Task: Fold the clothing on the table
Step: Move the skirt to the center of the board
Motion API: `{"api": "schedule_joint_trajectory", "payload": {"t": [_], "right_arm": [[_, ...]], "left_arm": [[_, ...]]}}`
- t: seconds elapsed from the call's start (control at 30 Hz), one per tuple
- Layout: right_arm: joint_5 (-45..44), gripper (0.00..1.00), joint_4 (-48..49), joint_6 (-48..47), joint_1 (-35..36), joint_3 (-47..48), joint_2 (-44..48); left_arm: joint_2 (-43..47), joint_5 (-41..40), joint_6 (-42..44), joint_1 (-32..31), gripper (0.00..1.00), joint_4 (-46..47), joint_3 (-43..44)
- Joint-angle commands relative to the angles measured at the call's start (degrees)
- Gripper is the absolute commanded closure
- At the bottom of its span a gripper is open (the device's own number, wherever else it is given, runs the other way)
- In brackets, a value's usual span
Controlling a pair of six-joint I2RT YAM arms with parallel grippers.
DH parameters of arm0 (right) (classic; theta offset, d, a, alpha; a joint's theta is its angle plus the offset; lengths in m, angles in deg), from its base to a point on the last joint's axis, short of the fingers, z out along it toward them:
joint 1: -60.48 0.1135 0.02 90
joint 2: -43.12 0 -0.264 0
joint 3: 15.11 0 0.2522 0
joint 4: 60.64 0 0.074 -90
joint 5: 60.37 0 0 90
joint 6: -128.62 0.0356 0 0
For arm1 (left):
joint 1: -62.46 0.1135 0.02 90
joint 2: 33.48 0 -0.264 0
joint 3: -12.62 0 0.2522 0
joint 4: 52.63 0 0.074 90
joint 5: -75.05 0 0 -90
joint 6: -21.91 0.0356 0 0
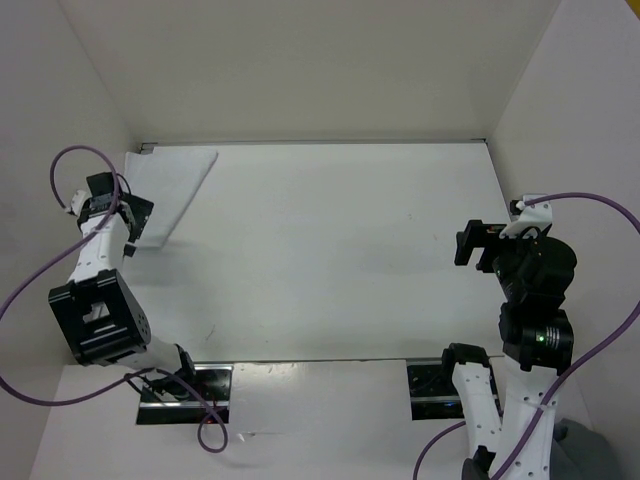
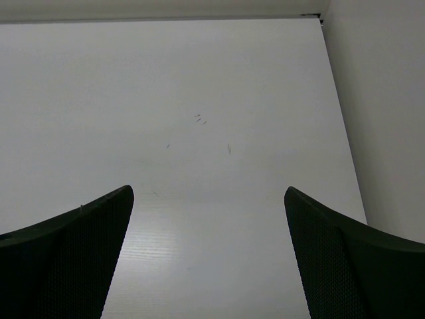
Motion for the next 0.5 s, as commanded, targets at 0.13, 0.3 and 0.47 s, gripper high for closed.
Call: {"api": "schedule_joint_trajectory", "payload": {"t": [0.13,0.3,0.47], "right_arm": [[0.6,0.01,-0.1,-0.7,-0.3,0.6,-0.3],[0.6,0.01,-0.1,-0.7,-0.8,0.6,-1.6],[1.2,0.01,-0.1,-0.7,-1.4,0.6,-2.2]], "left_arm": [[-6.0,2.5,-10.3,1.5,0.00,5.9,-3.6],[-9.3,-0.3,-12.6,2.0,0.00,6.4,-3.1],[-13.6,-0.8,-12.6,2.6,0.00,6.9,-1.9]]}}
